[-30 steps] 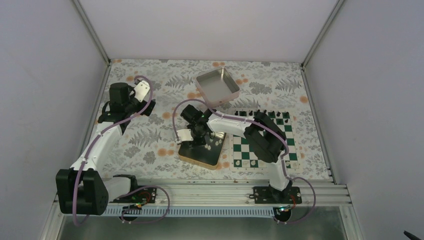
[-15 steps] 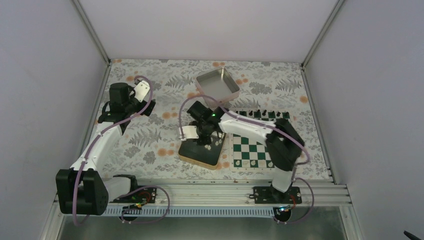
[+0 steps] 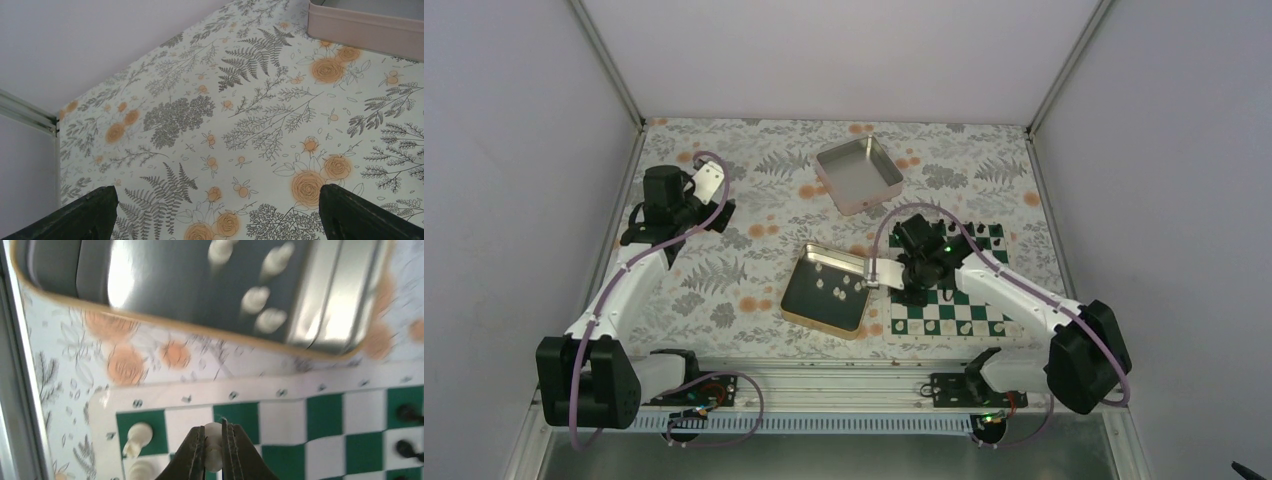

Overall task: Set up the chess pieces on the board
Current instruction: Place the chess piece on the chessboard.

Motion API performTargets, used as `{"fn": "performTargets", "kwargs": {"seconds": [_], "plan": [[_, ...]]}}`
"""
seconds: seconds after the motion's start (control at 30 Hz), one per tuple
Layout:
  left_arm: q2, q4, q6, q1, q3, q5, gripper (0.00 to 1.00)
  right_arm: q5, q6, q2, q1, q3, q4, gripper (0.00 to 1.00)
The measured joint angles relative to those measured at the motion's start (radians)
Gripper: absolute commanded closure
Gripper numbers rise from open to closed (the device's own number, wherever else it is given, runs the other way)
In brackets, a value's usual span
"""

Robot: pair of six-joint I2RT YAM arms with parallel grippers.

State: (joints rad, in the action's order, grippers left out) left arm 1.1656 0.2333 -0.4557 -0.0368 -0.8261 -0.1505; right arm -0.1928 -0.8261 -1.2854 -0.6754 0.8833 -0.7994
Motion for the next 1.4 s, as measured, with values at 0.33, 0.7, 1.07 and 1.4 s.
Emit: {"fn": "performTargets", "kwargs": {"seconds": [0.33,0.7,1.07,1.4], "plan": [[0.004,0.000,0.000,-0.001,0.000,0.000,0.00,-0.018,-0.045,0.020,0.088,-0.144,0.002,0.95],[0.014,0.004,0.001,-0.001,0.000,0.000,0.00,-0.064,-0.071,-0.060,0.101,-0.179,0.077,0.95],[0.026,0.004,0.001,-0.005,0.000,-0.002,0.00,-0.083,-0.072,-0.113,0.101,-0.179,0.101,0.95],[0.026,0.004,0.001,-0.005,0.000,-0.002,0.00,-0.082,-0.072,-0.110,0.103,-0.208,0.106,0.95]]}}
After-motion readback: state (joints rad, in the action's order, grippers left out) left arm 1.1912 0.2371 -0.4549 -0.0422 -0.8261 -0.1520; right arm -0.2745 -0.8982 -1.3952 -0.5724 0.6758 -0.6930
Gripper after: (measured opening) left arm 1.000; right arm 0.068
